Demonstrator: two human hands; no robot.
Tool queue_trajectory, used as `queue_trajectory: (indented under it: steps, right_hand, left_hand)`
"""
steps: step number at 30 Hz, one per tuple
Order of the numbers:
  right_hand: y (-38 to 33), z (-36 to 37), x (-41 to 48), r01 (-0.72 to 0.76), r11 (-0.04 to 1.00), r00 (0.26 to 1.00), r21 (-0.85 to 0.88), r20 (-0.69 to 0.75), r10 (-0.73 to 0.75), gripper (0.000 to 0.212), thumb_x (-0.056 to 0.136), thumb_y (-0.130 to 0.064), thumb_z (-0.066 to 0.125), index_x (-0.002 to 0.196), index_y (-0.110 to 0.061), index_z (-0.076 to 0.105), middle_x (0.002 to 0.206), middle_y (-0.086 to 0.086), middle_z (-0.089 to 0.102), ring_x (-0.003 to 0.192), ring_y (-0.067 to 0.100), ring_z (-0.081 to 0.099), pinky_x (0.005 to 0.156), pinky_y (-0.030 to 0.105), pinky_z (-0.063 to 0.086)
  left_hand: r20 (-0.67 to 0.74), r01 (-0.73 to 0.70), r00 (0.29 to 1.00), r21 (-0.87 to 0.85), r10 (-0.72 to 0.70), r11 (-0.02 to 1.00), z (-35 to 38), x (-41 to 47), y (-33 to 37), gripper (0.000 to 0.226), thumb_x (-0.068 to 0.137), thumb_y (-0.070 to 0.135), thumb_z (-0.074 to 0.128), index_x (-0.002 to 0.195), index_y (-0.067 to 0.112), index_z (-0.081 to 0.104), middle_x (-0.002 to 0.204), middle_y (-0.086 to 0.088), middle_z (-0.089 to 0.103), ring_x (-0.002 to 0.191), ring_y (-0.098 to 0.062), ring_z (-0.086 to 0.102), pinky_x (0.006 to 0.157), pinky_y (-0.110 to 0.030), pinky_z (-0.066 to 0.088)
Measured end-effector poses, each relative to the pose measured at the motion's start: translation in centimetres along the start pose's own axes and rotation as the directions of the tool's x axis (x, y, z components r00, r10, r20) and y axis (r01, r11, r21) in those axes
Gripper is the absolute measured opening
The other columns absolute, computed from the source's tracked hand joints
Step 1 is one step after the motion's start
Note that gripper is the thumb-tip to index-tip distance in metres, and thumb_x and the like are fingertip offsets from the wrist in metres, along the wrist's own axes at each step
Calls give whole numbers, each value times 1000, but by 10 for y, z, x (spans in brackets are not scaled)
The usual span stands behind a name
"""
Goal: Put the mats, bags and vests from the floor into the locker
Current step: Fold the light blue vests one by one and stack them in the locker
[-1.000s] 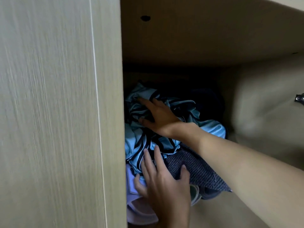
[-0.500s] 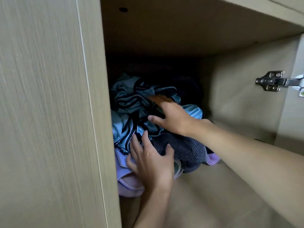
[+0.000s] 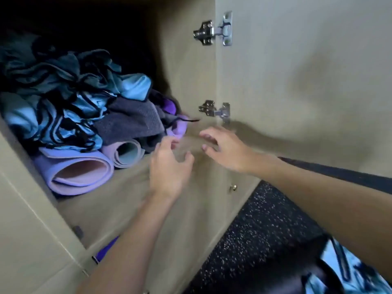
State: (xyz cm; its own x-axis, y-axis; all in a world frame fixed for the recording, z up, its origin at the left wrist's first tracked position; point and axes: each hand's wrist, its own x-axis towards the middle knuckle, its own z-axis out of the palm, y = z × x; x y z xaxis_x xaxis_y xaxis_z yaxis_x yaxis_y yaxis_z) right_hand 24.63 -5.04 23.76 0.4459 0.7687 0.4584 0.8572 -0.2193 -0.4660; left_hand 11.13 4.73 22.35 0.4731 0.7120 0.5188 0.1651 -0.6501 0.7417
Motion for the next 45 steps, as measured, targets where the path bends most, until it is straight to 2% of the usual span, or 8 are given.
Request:
queue_trajectory:
  steps: [5, 11, 20, 25, 27, 33, 39, 45]
  right_hand:
    - [58, -10, -126, -299, 953, 947, -47, 108, 303, 29, 96, -15, 53, 123, -7, 62, 115, 11, 64, 103, 25, 60, 89, 29, 45]
    - [107, 4, -269, -534, 844, 829, -49, 168, 534, 17, 92, -14, 57, 105, -7, 67, 91, 10, 70, 86, 26, 62, 82, 33, 48]
    - [152, 71, -422, -781, 610, 518, -133, 408, 752, 39, 90, -25, 67, 125, -10, 58, 115, 8, 64, 106, 25, 60, 87, 28, 43]
    - [151, 86, -417, -793, 602, 521, -92, 412, 748, 42, 91, -25, 64, 130, -12, 55, 118, 8, 62, 111, 25, 58, 93, 32, 44]
    - [151, 88, -410, -786, 614, 536, -75, 413, 737, 45, 90, -26, 65, 132, -13, 54, 118, 7, 63, 111, 24, 58, 93, 30, 43]
    - [136, 72, -379, -706, 708, 656, 25, 399, 641, 62, 84, -29, 74, 140, -18, 48, 120, 3, 55, 96, 12, 47, 82, 19, 35]
    - [105, 41, -338, -641, 750, 758, 162, 284, 587, 31, 85, -20, 72, 65, -22, 48, 64, -10, 44, 58, 4, 38, 57, 22, 29]
    - [46, -22, -278, -506, 836, 857, 211, 15, 515, 41, 84, -17, 70, 60, -21, 37, 56, -11, 34, 50, 6, 26, 49, 22, 24]
  left_hand:
    - [356, 108, 931, -66, -78, 992, 64, -68, 0, 21, 81, 5, 71, 95, 18, 60, 88, -3, 62, 84, -23, 59, 89, -41, 52]
    - [768, 83, 633, 57, -96, 995, 130, -188, -18, 13, 85, 24, 72, 96, 22, 64, 90, 5, 65, 83, -13, 62, 86, -32, 52]
    - [921, -105, 300, 289, -247, 951, 179, -321, -82, 50, 76, 50, 74, 120, 30, 62, 116, 7, 63, 109, -18, 61, 94, -36, 50]
    - [905, -183, 350, 320, -242, 930, 189, -334, -101, 11, 75, 30, 72, 77, 24, 63, 69, 6, 55, 82, -35, 58, 68, -35, 50]
    - [885, -177, 415, 307, -212, 935, 192, -336, -104, 32, 74, 18, 66, 58, 18, 37, 58, 1, 31, 71, -37, 29, 55, -35, 35]
    - [877, -125, 471, 172, -94, 977, 184, -294, -74, 25, 84, 20, 73, 66, 12, 58, 59, 0, 49, 64, -32, 40, 58, -33, 43]
    - [815, -70, 576, -18, 55, 997, 144, -236, -9, 13, 85, 14, 72, 82, 26, 76, 74, 8, 72, 70, -10, 65, 70, -30, 54]
    - [701, -140, 679, -166, 217, 976, 76, -167, 53, 11, 84, 9, 72, 83, 20, 75, 74, 10, 70, 65, -3, 59, 65, -22, 48]
